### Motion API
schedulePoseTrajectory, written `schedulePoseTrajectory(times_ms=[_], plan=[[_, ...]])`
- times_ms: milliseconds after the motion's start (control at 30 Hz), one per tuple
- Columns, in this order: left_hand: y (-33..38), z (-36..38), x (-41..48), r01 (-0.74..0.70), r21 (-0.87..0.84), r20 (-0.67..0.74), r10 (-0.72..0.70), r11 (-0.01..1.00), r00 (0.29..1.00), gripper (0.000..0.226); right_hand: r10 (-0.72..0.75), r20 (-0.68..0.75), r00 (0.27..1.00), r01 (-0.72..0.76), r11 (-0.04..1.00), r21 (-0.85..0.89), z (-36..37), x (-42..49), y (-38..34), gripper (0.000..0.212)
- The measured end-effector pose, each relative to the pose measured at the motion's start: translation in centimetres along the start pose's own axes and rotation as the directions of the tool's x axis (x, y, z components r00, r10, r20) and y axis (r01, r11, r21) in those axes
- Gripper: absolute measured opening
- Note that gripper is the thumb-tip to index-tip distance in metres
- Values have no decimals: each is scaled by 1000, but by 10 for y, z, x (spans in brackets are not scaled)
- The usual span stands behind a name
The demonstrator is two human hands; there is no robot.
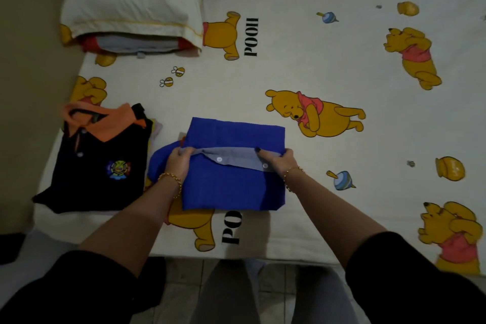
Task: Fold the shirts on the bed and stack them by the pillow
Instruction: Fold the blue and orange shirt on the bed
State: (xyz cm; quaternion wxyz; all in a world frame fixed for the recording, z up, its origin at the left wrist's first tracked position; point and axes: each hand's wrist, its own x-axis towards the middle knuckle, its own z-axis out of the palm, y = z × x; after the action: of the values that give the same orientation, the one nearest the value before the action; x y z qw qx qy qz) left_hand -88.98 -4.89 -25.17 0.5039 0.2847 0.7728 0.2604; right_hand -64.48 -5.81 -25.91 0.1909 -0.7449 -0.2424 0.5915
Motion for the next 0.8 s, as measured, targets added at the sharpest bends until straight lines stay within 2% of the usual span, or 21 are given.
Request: schedulePoseTrajectory(times_ms=[100,300,400,467,500,600,667,800], plan=[[-25,-18,18,59,55,-11,-58,997,998,47,23,34,999,-23,1000,1,13,5,4,96],[-20,-11,6,29,151,114,-47,988,992,52,-16,-2,1000,16,998,-53,-6,1,-3,87],[-4,-2,-1,36,187,179,-71,982,981,38,-138,-50,989,136,990,-29,-18,-10,-24,75],[13,9,-7,35,151,206,-67,988,976,14,-239,-94,966,228,967,-118,-33,-19,-45,68],[23,17,-10,24,139,208,-52,990,977,15,-309,-110,945,286,940,-188,-42,-25,-59,61],[56,37,-21,-41,126,204,15,991,979,7,-545,-104,832,459,782,-422,-74,-39,-101,43],[79,51,-31,-76,90,207,56,993,977,16,-657,-67,751,522,653,-548,-96,-50,-132,40],[114,80,-51,-153,12,192,148,988,970,22,-824,10,567,528,354,-772,-131,-68,-179,37]])
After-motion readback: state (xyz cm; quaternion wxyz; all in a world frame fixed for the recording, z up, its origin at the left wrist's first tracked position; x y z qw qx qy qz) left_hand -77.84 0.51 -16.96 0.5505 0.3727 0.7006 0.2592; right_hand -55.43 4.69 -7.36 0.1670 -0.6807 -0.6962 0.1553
